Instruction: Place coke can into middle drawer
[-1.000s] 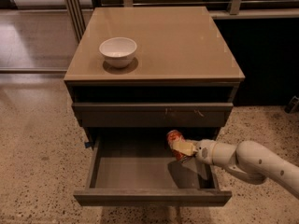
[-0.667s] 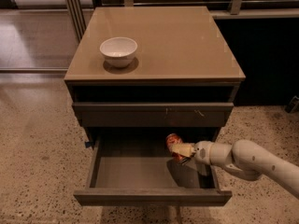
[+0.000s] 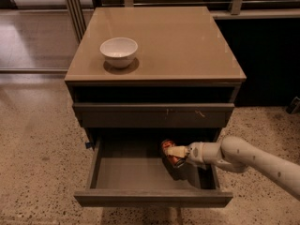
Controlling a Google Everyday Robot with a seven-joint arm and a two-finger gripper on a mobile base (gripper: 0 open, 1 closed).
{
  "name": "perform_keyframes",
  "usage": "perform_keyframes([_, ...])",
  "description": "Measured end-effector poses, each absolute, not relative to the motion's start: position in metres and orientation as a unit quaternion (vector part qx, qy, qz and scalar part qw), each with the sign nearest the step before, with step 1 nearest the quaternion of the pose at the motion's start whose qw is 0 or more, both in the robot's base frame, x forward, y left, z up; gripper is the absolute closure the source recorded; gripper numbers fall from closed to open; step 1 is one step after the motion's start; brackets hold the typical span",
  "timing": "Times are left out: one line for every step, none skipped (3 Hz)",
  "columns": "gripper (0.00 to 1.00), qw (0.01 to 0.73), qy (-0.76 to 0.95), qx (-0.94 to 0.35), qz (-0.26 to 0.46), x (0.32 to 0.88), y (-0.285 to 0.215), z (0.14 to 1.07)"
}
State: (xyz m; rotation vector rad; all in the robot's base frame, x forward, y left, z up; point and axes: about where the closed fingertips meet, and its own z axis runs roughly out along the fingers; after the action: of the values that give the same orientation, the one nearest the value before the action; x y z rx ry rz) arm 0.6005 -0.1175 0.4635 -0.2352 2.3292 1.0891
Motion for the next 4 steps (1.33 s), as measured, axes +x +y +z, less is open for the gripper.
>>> perform_keyframes([1.0, 0.257, 0.873, -0.082, 0.407, 0.605, -0.116, 0.44])
perform_keyframes([1.0, 0.241, 0.879, -0.072, 0.405, 0.605, -0.117, 0.421])
perform_keyframes([0.82, 0.24, 0.88, -0.071, 0.405, 0.605, -0.117, 0.42])
perform_keyframes([0.59, 0.24, 0.88, -0.071, 0.405, 0.605, -0.117, 0.42])
